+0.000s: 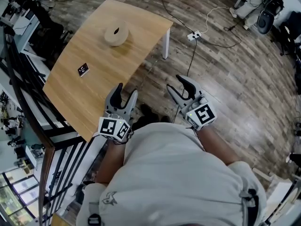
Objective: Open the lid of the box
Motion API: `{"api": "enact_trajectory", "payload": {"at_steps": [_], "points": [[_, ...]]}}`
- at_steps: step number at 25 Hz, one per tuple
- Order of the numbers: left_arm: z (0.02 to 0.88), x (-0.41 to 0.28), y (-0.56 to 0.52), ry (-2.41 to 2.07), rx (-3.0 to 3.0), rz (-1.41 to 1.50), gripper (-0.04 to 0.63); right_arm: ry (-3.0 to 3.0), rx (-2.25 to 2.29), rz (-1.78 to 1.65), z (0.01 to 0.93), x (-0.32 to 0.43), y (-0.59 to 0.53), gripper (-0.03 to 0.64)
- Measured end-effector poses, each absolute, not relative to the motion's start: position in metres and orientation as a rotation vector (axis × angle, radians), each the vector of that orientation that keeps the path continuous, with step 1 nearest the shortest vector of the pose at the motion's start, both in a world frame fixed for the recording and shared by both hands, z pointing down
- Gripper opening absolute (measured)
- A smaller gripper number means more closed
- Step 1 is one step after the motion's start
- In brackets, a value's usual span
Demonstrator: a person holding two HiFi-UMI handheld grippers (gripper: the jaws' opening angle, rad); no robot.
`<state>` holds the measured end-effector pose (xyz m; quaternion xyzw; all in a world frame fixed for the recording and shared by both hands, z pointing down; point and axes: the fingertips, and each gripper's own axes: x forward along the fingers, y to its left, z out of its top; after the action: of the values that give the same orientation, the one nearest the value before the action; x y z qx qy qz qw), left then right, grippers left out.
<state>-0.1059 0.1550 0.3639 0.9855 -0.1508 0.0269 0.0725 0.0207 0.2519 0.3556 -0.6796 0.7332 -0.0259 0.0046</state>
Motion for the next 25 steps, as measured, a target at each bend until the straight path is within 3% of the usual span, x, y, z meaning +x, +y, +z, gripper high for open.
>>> {"api": "enact_trajectory", "payload": {"at_steps": [12, 25], "points": [[0.373, -0.06, 0.09, -0.398, 2.957, 0.058, 0.242, 2.299, -2.14, -0.119, 0.369, 0.051, 0.19, 0.199], [0.367, -0.027, -0.051, -0.432, 2.955, 0.047, 0.242, 2.432, -2.003, -0.16, 0.369, 0.06, 0.024, 0.199]]}}
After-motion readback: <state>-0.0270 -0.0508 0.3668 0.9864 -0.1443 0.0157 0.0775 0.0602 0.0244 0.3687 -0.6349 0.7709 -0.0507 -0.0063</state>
